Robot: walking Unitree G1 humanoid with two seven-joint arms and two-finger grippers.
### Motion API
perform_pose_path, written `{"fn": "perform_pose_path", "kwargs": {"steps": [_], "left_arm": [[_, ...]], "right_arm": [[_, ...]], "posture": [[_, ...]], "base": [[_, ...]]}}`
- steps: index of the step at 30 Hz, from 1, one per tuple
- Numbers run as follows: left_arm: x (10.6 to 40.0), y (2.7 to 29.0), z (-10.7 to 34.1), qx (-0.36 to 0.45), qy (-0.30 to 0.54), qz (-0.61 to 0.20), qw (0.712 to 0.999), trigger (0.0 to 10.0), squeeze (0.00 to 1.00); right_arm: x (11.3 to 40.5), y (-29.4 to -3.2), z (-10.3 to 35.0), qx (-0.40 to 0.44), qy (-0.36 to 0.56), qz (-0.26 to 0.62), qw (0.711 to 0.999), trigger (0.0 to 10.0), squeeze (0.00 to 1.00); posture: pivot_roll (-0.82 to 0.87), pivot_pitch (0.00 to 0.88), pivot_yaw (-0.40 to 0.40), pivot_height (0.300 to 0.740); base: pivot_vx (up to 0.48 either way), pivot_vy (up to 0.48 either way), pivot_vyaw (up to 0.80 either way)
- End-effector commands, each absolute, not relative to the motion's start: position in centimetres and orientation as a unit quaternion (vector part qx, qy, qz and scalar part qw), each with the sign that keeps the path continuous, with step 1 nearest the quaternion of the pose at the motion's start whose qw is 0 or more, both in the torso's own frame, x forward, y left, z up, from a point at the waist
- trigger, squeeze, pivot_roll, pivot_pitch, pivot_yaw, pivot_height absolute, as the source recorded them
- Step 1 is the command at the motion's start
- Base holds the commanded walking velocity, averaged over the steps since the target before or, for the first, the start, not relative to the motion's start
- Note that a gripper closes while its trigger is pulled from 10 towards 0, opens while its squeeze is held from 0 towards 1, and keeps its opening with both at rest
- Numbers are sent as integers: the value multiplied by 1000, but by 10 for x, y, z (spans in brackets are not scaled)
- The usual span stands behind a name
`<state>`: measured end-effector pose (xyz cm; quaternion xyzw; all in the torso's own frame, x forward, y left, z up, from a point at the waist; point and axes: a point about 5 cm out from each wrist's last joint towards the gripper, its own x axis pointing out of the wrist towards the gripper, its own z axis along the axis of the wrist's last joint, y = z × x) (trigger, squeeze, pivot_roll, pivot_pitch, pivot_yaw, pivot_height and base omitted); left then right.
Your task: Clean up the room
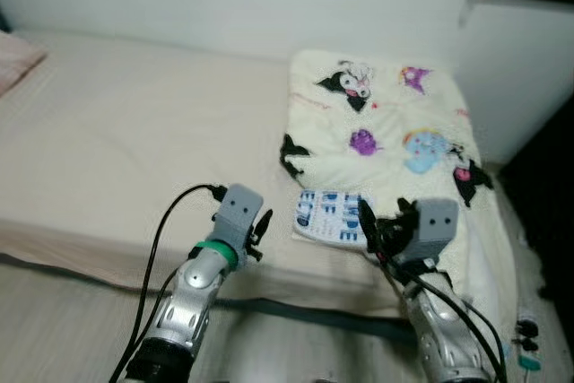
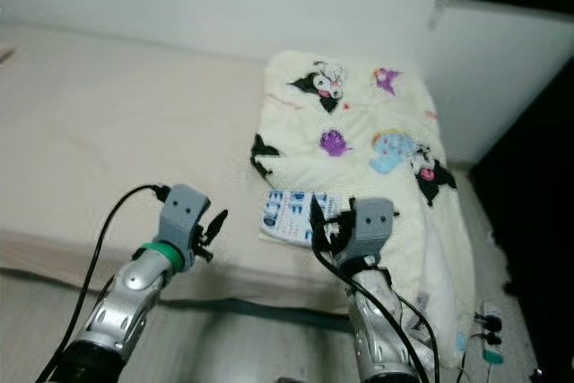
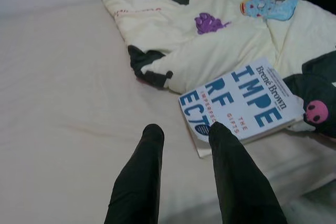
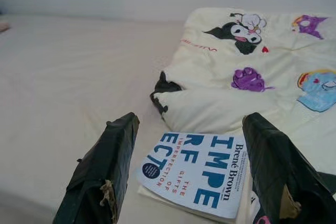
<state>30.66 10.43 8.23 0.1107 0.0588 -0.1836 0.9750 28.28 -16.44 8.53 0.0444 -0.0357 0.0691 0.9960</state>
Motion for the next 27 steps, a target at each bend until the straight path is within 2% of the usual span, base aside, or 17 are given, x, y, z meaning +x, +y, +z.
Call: {"fn": "perform_pose_path", "kwargs": {"steps": [1,14,27], "left_arm": [[304,107,75,104,78,-182,975,10000,0],[306,108,76,114,71,-179,975,10000,0],[305,105,78,112,59,-185,975,10000,0]], "right_arm": [[281,-164,80,50,-21,65,996,10000,0],[281,-163,79,51,-20,68,996,10000,0],[281,-162,78,52,-20,71,996,10000,0]], "posture": [[-11,19,22,740],[-10,17,26,740],[-11,18,26,740]], "base": [[0,0,0],[0,0,0],[0,-386,0]]}}
